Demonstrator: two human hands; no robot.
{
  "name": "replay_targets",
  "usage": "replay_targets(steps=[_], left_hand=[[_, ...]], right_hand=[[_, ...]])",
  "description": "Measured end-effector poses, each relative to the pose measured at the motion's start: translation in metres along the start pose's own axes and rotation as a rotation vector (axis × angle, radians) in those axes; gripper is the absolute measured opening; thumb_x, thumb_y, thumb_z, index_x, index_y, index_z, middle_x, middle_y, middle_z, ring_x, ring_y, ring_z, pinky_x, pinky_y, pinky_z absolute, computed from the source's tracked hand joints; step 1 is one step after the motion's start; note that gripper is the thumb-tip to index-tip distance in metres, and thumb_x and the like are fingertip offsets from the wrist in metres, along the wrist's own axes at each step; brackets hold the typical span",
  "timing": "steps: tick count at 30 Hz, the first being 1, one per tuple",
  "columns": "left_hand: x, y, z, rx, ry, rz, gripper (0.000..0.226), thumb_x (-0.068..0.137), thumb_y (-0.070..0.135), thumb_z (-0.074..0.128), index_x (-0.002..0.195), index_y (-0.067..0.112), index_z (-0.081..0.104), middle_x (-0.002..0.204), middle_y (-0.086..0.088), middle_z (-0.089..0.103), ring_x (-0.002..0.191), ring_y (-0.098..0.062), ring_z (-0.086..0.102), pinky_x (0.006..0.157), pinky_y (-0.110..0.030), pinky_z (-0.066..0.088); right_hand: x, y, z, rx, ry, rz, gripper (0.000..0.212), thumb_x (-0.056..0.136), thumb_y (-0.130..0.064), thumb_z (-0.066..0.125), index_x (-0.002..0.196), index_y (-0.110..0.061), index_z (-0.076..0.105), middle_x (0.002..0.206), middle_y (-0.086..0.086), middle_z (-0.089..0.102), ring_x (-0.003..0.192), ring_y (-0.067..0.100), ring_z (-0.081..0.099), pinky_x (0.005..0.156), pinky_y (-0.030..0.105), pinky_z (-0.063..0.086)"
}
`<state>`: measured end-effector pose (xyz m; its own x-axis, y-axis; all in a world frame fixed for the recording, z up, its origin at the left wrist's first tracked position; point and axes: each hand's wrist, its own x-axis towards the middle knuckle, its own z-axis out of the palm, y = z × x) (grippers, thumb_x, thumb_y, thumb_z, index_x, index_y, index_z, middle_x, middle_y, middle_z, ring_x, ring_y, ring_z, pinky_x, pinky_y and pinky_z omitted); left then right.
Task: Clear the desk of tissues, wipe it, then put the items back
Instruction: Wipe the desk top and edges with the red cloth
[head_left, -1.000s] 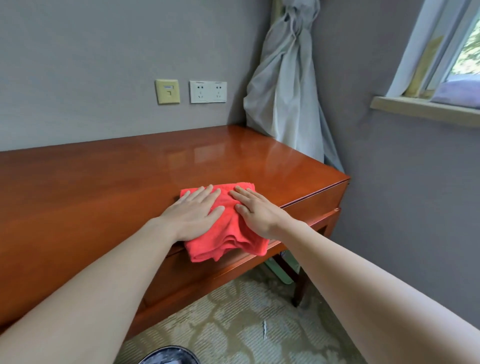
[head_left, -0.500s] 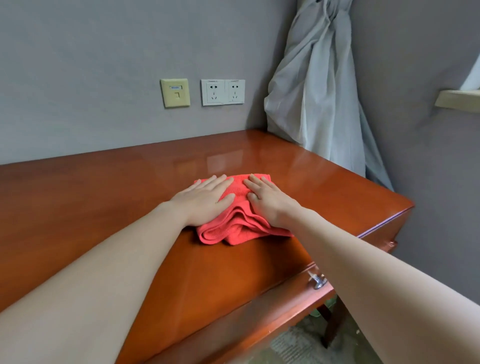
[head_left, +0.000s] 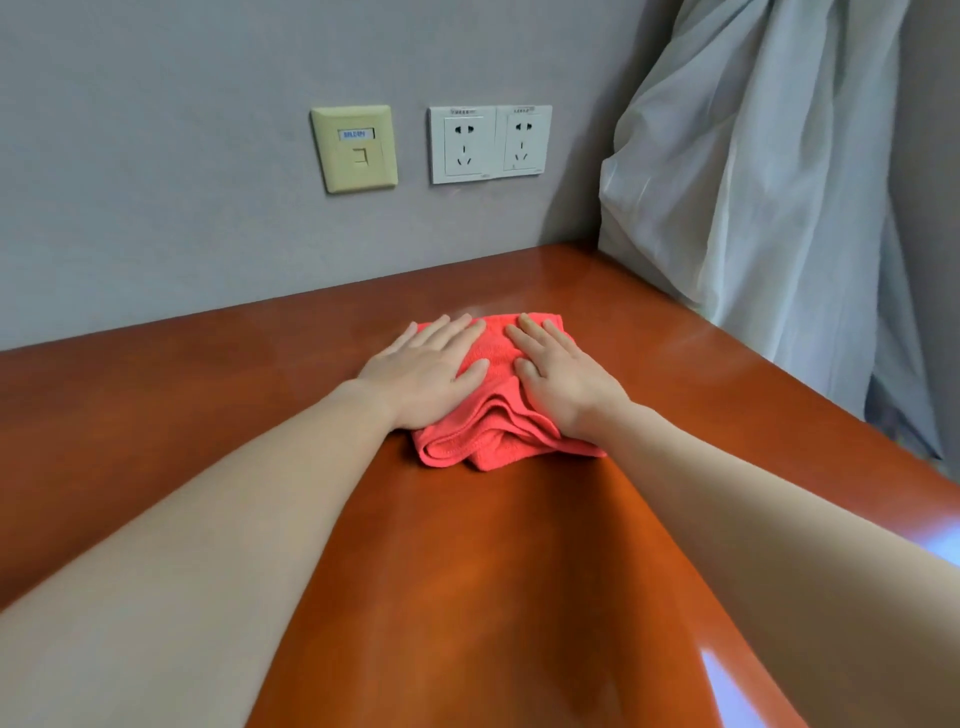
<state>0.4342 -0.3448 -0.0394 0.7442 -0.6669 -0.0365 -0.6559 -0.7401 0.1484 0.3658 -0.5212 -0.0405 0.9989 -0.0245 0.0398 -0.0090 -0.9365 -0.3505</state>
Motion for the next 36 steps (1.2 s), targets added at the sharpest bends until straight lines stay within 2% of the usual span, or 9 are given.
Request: replay_targets(steps=[10,16,22,27,32,36], left_hand=[[0.112,-0.029,-0.009,0.012,0.004,0.077,0.062,0.104,0.049,0.016,0.158,0.025,-0.002,0.166,0.006,-0.005,0.151,-0.012,-0.006,0.123,-0.037,-0.005],[0.191,-0.03,-0.009,0.015,0.048,0.065,0.063,0.103,0.049,0.02,0.158,0.025,0.001,0.166,0.006,0.0,0.152,-0.012,-0.002,0.122,-0.035,-0.006],[0.257,-0.015,-0.011,0.008,0.047,-0.005,0.063,0.104,0.046,0.024,0.158,0.022,0.005,0.165,0.001,0.009,0.151,-0.016,0.009,0.123,-0.036,0.006],[0.264,-0.005,-0.012,0.064,0.045,-0.041,0.061,0.105,0.043,0.022,0.157,0.016,0.007,0.164,-0.003,0.015,0.149,-0.019,0.015,0.122,-0.033,0.009],[0.246,0.01,-0.006,0.076,0.049,-0.057,0.059,0.106,0.04,0.018,0.158,0.017,0.002,0.166,0.0,0.001,0.152,-0.015,0.0,0.123,-0.035,-0.003],[0.224,0.036,-0.002,0.046,0.048,-0.02,0.058,0.106,0.04,0.018,0.158,0.018,0.001,0.166,0.0,-0.002,0.152,-0.016,-0.005,0.123,-0.036,-0.006]], right_hand=[[0.086,0.039,-0.01,-0.003,0.032,0.114,0.052,0.105,-0.038,0.022,0.155,-0.031,0.013,0.163,-0.011,0.004,0.15,0.009,-0.003,0.123,0.033,0.001],[0.147,0.088,-0.026,-0.01,0.02,0.105,0.052,0.105,-0.036,0.023,0.156,-0.029,0.014,0.163,-0.011,0.004,0.15,0.01,-0.004,0.122,0.03,-0.001],[0.201,0.14,-0.043,-0.012,-0.018,0.065,0.053,0.105,-0.035,0.023,0.156,-0.027,0.012,0.164,-0.008,0.004,0.15,0.012,-0.002,0.122,0.033,0.0],[0.214,0.151,-0.046,0.023,-0.014,0.03,0.054,0.104,-0.031,0.026,0.156,-0.024,0.015,0.164,-0.006,0.008,0.151,0.015,0.001,0.122,0.038,0.004],[0.193,0.151,-0.046,0.018,-0.013,0.048,0.053,0.104,-0.033,0.023,0.156,-0.027,0.013,0.164,-0.007,0.005,0.151,0.015,0.0,0.122,0.035,0.001],[0.153,0.156,-0.05,0.019,-0.005,0.073,0.052,0.105,-0.034,0.023,0.156,-0.03,0.013,0.164,-0.009,0.004,0.15,0.013,0.0,0.122,0.034,0.002]])
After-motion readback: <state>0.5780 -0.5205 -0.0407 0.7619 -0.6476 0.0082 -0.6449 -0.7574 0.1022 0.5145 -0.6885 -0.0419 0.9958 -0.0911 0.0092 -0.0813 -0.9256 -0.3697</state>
